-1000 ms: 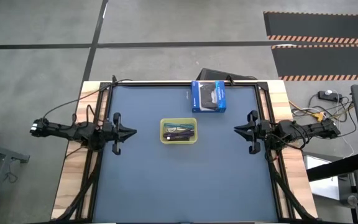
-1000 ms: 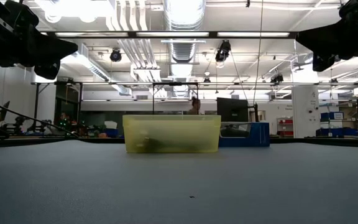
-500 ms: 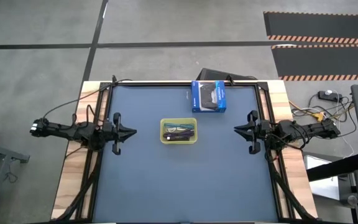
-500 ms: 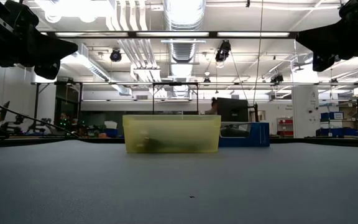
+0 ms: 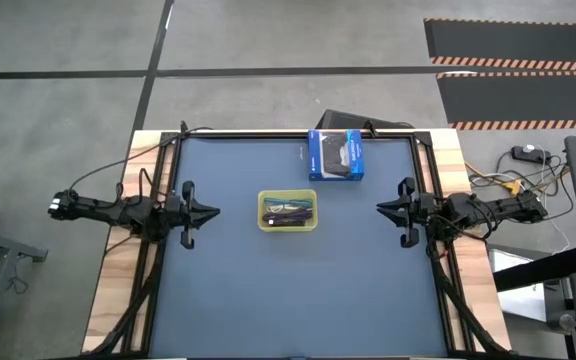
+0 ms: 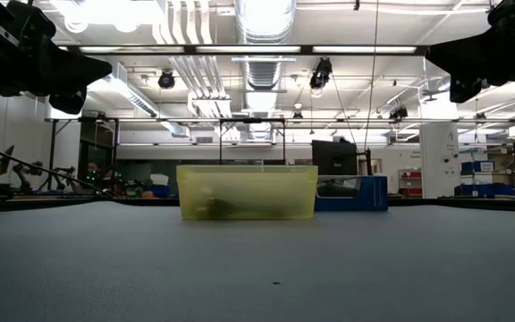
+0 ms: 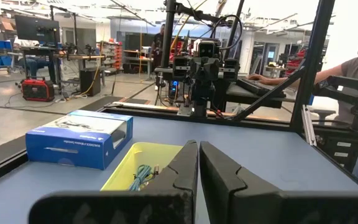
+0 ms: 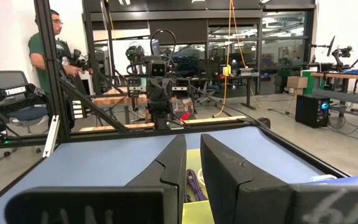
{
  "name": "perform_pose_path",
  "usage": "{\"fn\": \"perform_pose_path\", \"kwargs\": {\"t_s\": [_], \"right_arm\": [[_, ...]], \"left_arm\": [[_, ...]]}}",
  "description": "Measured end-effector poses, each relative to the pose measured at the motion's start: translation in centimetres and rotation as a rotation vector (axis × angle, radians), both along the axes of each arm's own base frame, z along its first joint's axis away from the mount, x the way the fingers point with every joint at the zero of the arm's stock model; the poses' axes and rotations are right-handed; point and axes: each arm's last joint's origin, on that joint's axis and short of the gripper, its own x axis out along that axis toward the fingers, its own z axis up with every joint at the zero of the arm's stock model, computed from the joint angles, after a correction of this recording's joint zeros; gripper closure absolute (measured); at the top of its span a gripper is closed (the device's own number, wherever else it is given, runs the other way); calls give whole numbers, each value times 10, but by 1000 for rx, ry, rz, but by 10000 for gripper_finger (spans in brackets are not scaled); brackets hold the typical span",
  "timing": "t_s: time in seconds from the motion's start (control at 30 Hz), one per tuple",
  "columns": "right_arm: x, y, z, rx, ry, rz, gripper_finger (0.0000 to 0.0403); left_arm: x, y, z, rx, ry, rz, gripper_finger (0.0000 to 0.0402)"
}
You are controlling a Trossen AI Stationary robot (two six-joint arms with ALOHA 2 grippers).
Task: Pick and place USB-C Cables
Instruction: Return to Home Position
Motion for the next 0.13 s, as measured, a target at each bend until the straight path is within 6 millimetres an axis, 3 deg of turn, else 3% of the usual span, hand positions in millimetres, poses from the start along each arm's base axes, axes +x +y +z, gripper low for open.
{"fn": "perform_pose_path", "kwargs": {"t_s": [0.13], "right_arm": [[0,0,0,0,0,0,364]], "left_arm": [[0,0,0,0,0,0,401]]}}
